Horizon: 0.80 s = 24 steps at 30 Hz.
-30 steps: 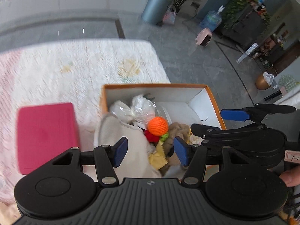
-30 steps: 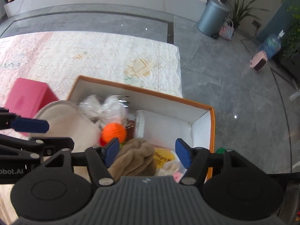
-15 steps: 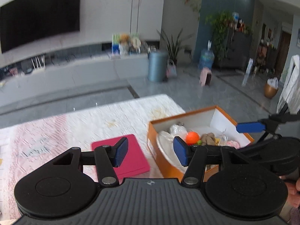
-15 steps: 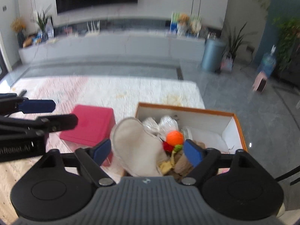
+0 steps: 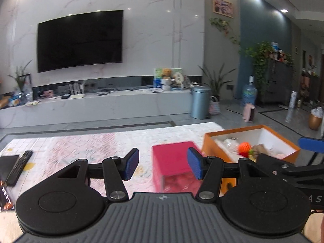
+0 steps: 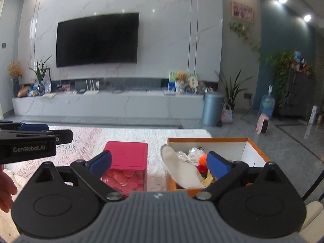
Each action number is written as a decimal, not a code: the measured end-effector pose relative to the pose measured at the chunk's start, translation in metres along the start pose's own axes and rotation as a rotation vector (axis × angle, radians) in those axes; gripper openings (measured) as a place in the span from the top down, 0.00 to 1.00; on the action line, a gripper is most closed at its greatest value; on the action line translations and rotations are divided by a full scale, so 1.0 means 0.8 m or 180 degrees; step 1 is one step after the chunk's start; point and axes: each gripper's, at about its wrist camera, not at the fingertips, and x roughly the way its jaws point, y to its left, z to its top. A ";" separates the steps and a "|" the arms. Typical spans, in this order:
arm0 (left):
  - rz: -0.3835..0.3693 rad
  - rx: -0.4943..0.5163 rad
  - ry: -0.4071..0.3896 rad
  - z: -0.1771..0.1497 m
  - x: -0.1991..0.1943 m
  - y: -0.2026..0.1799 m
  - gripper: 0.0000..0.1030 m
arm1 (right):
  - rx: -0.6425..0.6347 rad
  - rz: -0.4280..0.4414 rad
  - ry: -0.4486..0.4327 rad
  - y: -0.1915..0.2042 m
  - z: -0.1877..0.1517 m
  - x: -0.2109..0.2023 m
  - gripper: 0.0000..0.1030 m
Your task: Organize soft objects
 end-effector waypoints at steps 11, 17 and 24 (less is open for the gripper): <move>0.0185 0.0068 0.0196 -0.047 0.004 0.011 0.30 | 0.0139 -0.0197 0.0118 0.019 -0.042 0.017 0.05; 0.0258 0.0117 0.0310 -0.066 0.008 0.010 0.26 | 0.0274 -0.0249 0.0104 0.022 -0.062 0.017 0.05; 0.0333 0.0150 0.0428 -0.081 0.009 0.010 0.20 | 0.0333 -0.0208 0.0164 0.019 -0.071 0.019 0.05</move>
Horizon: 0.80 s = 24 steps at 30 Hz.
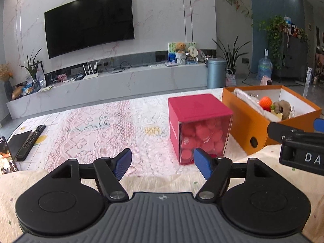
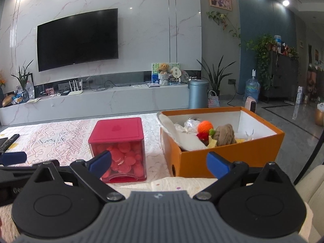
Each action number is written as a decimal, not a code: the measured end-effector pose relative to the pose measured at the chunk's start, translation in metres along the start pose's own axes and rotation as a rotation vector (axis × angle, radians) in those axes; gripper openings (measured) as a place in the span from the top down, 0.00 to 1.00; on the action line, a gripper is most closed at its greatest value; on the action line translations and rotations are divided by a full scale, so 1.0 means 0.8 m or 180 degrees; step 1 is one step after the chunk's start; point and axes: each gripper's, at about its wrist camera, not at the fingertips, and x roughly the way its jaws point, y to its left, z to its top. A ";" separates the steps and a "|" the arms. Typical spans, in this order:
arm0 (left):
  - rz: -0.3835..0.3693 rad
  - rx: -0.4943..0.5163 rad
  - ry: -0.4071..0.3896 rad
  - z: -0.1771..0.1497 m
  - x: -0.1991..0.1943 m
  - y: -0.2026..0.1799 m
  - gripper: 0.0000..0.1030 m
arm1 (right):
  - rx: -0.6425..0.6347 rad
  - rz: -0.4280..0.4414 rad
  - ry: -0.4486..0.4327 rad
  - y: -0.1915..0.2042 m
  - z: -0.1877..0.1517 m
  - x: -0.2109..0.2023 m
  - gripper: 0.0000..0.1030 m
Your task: Organize soft objects
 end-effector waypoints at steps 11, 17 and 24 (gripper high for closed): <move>0.0016 -0.0004 0.0029 0.000 -0.002 0.001 0.20 | 0.0004 0.0040 0.0012 -0.001 0.002 0.001 0.05; 0.0014 -0.0007 0.0033 0.000 -0.001 0.001 0.20 | -0.0046 0.0059 0.0008 0.002 0.002 0.001 0.05; 0.0020 -0.0016 0.0039 0.000 0.000 0.002 0.20 | -0.0089 0.0080 0.0008 0.005 0.002 0.001 0.05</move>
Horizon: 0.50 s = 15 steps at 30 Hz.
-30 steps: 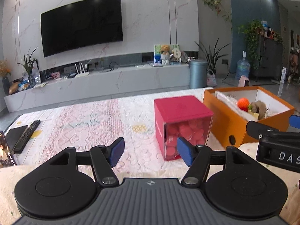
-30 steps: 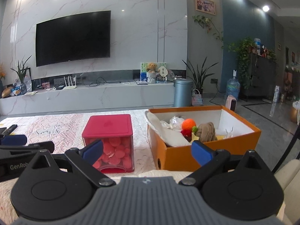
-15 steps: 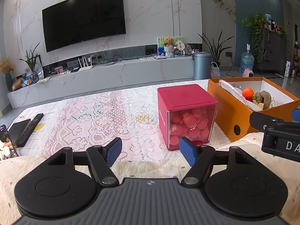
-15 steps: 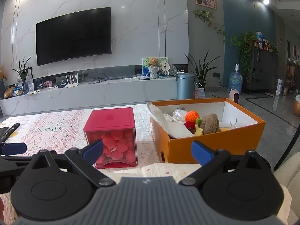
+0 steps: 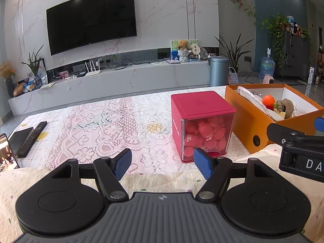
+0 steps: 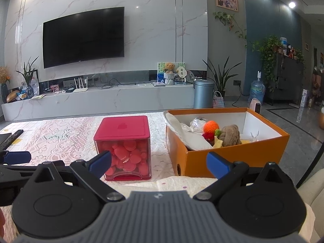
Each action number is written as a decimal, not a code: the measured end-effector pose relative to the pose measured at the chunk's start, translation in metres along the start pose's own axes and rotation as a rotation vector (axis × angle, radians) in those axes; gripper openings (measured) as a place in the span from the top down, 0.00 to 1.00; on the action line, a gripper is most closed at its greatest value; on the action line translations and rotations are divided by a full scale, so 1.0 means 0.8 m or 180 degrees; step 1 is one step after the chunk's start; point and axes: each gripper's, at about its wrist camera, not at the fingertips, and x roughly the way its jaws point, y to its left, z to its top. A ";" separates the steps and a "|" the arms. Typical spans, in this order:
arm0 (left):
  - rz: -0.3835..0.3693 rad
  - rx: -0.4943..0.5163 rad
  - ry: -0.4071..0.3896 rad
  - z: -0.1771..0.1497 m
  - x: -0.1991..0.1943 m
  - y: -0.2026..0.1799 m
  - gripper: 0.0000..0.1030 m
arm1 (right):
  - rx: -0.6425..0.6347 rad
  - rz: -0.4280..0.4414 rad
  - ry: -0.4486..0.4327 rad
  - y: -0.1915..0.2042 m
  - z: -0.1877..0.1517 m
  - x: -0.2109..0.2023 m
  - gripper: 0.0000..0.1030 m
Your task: Organize soft objects
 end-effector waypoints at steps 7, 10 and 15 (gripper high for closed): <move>0.0017 -0.0027 0.0005 -0.001 0.000 0.001 0.20 | -0.0016 0.0013 -0.0001 0.000 0.001 0.000 0.05; 0.0016 -0.0025 0.0003 0.000 0.000 0.001 0.20 | -0.0033 0.0018 -0.0002 0.001 0.001 -0.001 0.05; 0.0015 -0.0033 -0.0001 0.001 -0.001 0.001 0.20 | -0.0072 0.0024 -0.0008 0.003 0.001 -0.001 0.05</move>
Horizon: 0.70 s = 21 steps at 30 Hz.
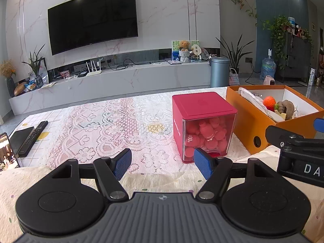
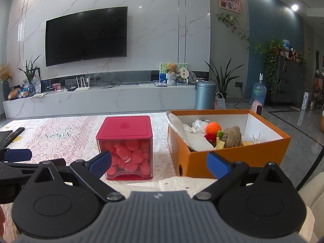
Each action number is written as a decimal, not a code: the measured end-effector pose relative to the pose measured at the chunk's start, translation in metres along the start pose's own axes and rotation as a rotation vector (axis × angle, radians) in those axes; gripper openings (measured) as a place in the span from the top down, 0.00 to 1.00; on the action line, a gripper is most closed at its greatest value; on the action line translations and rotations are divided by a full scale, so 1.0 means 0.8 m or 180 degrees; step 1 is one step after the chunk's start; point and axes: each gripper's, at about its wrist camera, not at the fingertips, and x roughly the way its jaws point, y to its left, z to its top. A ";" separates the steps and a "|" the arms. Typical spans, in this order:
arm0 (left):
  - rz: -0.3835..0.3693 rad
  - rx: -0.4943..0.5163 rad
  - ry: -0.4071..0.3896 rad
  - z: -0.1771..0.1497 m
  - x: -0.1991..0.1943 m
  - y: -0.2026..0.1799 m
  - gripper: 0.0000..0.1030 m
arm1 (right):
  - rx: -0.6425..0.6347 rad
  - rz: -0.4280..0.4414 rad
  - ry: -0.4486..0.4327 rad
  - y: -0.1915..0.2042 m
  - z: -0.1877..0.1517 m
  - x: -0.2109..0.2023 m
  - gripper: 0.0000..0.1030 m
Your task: Organize soft objects
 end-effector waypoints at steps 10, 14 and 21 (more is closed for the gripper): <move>0.0000 0.0002 -0.0001 0.000 0.000 0.000 0.20 | -0.0034 0.0008 0.0002 0.004 -0.001 0.000 0.05; 0.0000 0.0001 -0.0001 -0.001 0.000 0.000 0.20 | -0.0050 0.0009 0.0002 0.005 -0.002 0.000 0.05; -0.0001 -0.0015 0.0011 0.000 -0.001 0.000 0.20 | -0.0070 0.0011 0.0015 0.008 -0.001 0.000 0.05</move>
